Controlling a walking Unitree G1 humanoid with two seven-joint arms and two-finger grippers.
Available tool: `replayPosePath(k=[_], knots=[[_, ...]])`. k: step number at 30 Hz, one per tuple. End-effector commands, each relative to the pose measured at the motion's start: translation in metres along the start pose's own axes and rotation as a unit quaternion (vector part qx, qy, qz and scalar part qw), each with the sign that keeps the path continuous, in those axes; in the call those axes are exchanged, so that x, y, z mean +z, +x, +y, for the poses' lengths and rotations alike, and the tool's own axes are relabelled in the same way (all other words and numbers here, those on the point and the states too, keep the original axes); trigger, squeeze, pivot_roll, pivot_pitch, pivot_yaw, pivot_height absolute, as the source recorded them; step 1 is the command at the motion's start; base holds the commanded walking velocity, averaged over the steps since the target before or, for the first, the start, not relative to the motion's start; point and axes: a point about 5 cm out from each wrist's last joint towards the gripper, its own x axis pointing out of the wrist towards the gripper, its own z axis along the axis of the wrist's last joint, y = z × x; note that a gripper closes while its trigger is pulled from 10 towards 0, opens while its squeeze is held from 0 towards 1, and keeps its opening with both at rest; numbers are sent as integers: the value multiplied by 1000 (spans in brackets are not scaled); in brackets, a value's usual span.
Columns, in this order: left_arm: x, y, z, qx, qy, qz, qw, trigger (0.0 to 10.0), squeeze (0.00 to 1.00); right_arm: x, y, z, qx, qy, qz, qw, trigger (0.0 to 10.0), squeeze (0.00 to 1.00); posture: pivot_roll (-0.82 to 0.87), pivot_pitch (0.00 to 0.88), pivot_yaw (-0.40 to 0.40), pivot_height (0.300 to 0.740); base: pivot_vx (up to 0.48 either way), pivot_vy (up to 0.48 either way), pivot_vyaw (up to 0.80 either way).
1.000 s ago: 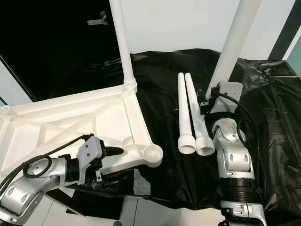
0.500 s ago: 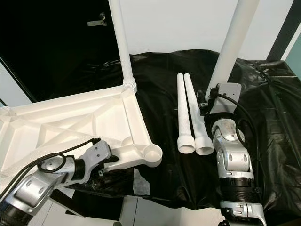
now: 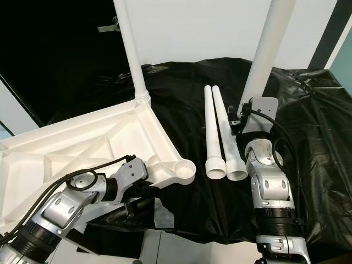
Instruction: Building children table
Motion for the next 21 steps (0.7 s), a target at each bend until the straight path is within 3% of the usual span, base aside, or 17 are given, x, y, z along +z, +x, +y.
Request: replayPosePath(k=[1,6,8,10,11,12,13,14,21], knots=[[9,3,8,64,18,-4,998,10000,0,2,-1,11,24,8,-4,1000,10000,0,14,0,75,740,0,0,0],[11,9,8,69,17,3,997,10000,0,3,-2,25,52,16,-10,998,10000,0,18,0,77,740,0,0,0],[12,12,11,84,12,12,996,10000,812,5,-2,37,72,22,-16,997,10000,0,19,0,77,740,0,0,0],[12,12,11,84,12,12,996,10000,812,5,-2,37,72,22,-16,997,10000,0,19,0,77,740,0,0,0],[13,12,14,92,12,14,996,10000,1000,6,-1,41,80,26,-18,996,10000,0,23,0,76,740,0,0,0],[13,12,14,92,12,14,996,10000,1000,6,-1,41,80,26,-18,996,10000,0,23,0,76,740,0,0,0],[14,10,16,97,15,14,995,10000,627,7,-1,46,89,31,-19,995,10000,0,25,0,75,740,0,0,0],[17,9,18,100,14,10,995,10000,0,7,-1,50,94,34,-19,995,10000,0,27,0,75,740,0,0,0],[22,2,18,103,19,1,995,10000,0,8,-2,66,122,40,-25,991,10000,0,33,0,71,740,0,0,0]])
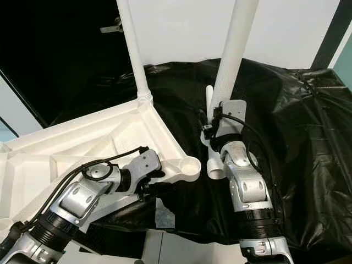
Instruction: Building children table
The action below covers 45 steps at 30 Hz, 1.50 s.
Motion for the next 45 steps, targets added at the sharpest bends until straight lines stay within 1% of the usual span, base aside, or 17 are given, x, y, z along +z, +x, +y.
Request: replayPosePath(k=[1,2,4,7,9,16,18,21,24,27,30,31,33,34,36,42,45], knots=[[-2,-5,9,84,-3,5,996,10000,0,6,2,7,15,2,-16,1000,10000,0,33,0,71,740,0,0,0],[-2,-5,9,84,-3,5,996,10000,0,6,2,7,15,2,-16,1000,10000,0,33,0,71,740,0,0,0],[-2,-9,8,82,-15,-3,997,10000,0,5,1,19,40,8,-17,999,10000,0,37,0,63,740,0,0,0],[-2,-11,7,79,-22,-7,997,10000,0,5,0,24,53,14,-17,998,10000,0,41,0,57,740,0,0,0],[-3,-18,4,71,-42,-18,996,10000,0,4,-1,33,68,22,-15,997,10000,0,47,0,48,740,0,0,0],[-11,-26,3,76,-50,0,996,10000,0,0,-5,41,78,41,-2,996,10000,0,54,0,40,740,0,0,0],[-12,-30,2,77,-64,-7,995,10000,0,-3,-8,43,80,56,6,995,10000,0,56,0,37,740,0,0,0],[-11,-33,1,75,-74,-18,994,10000,0,-5,-10,44,79,67,10,995,10000,0,57,0,37,740,0,0,0],[-8,-37,0,68,-87,-44,993,10000,0,-6,-12,44,71,95,17,993,10000,0,56,0,36,740,0,0,0],[-6,-39,-2,61,-81,-55,993,10000,0,-6,-13,43,66,108,20,992,10000,0,56,0,34,740,0,0,0],[1,-42,-10,42,-79,-96,991,10000,0,-6,-20,38,55,132,31,989,10000,0,48,0,36,740,0,0,0],[1,-42,-10,42,-79,-96,991,10000,0,-6,-20,38,55,132,31,989,10000,0,48,0,36,740,0,0,0],[7,-46,-11,38,-97,-132,986,10000,0,-6,-24,36,53,137,38,988,10000,0,41,0,35,740,0,0,0],[7,-46,-11,38,-97,-132,986,10000,0,-6,-24,36,53,137,38,988,10000,0,41,0,35,740,0,0,0],[10,-49,-11,39,-105,-157,981,10000,0,-5,-29,35,52,145,47,987,10000,0,37,0,32,740,0,0,0],[14,-50,-12,47,-96,-168,980,10000,0,-5,-36,33,50,156,61,985,10000,0,33,0,28,740,0,0,0],[15,-53,-15,50,-88,-170,980,10000,0,-13,-43,27,35,155,90,983,10000,0,34,0,24,740,0,0,0]])
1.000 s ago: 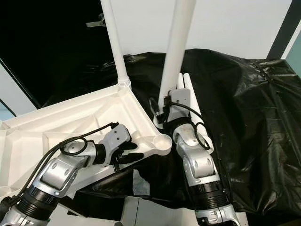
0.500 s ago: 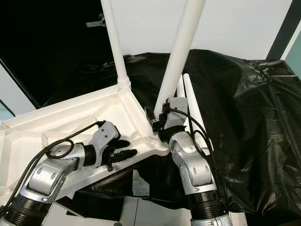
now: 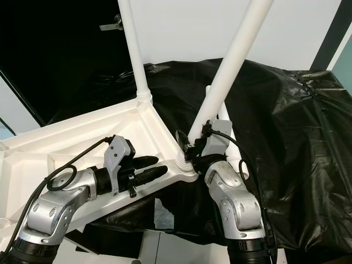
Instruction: Building children table
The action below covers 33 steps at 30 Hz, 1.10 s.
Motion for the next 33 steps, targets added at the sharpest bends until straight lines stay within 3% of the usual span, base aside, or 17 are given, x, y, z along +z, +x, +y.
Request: replayPosePath(k=[1,11,24,28,32,33], knots=[[1,-4,1,18,8,-3,1000,10000,0,-3,-4,-4,-12,3,16,1000,10000,0,33,0,25,740,0,0,0],[1,-4,4,36,18,0,999,10000,0,-6,-1,-14,-34,4,38,999,10000,0,36,0,24,740,0,0,0],[2,-1,10,53,25,4,998,10000,0,-16,26,-13,-31,-12,50,998,10000,0,54,0,22,740,0,0,0],[3,-2,10,53,26,5,998,10000,0,-18,26,-11,-20,-36,53,998,10000,0,56,0,21,740,0,0,0],[4,-4,12,59,28,4,998,10000,0,-29,18,-8,11,-119,46,992,10000,0,57,0,22,740,0,0,0],[4,-4,12,59,28,4,998,10000,0,-29,18,-8,11,-119,46,992,10000,0,57,0,22,740,0,0,0]])
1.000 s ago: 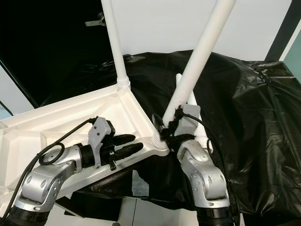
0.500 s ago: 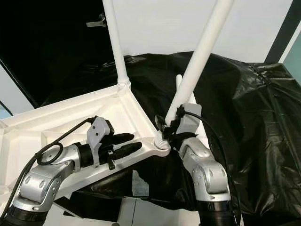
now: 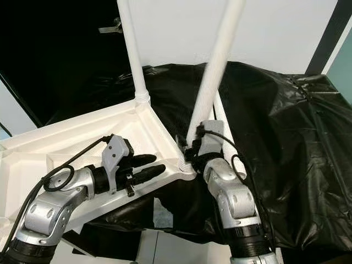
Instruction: Building children table
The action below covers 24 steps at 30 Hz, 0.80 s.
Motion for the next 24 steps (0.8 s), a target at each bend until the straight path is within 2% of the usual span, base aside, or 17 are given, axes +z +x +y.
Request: replayPosePath(k=[1,2,5,12,14,18,20,24], knots=[[1,-2,8,52,4,2,999,10000,0,-17,-4,-1,3,-26,29,999,10000,0,57,0,22,740,0,0,0],[1,-2,8,52,4,2,999,10000,0,-17,-4,-1,3,-26,29,999,10000,0,57,0,22,740,0,0,0],[2,-3,10,55,3,2,998,10000,0,-28,-9,2,20,-70,23,997,10000,0,55,0,27,740,0,0,0],[5,-4,12,58,5,0,998,10000,0,-40,-14,2,42,-99,22,994,10000,0,56,0,34,740,0,0,0],[6,-5,13,60,6,1,998,10000,0,-44,-16,6,73,-123,16,990,10000,0,57,0,39,740,0,0,0],[7,-5,13,62,6,1,998,10000,0,-47,-16,5,73,-110,16,991,10000,0,58,0,39,740,0,0,0],[7,-6,14,63,7,1,998,10000,0,-44,-12,2,60,-60,20,996,10000,0,63,0,40,740,0,0,0],[8,-6,15,65,7,1,998,10000,0,-42,-8,-1,45,0,30,999,10000,0,63,0,40,740,0,0,0]])
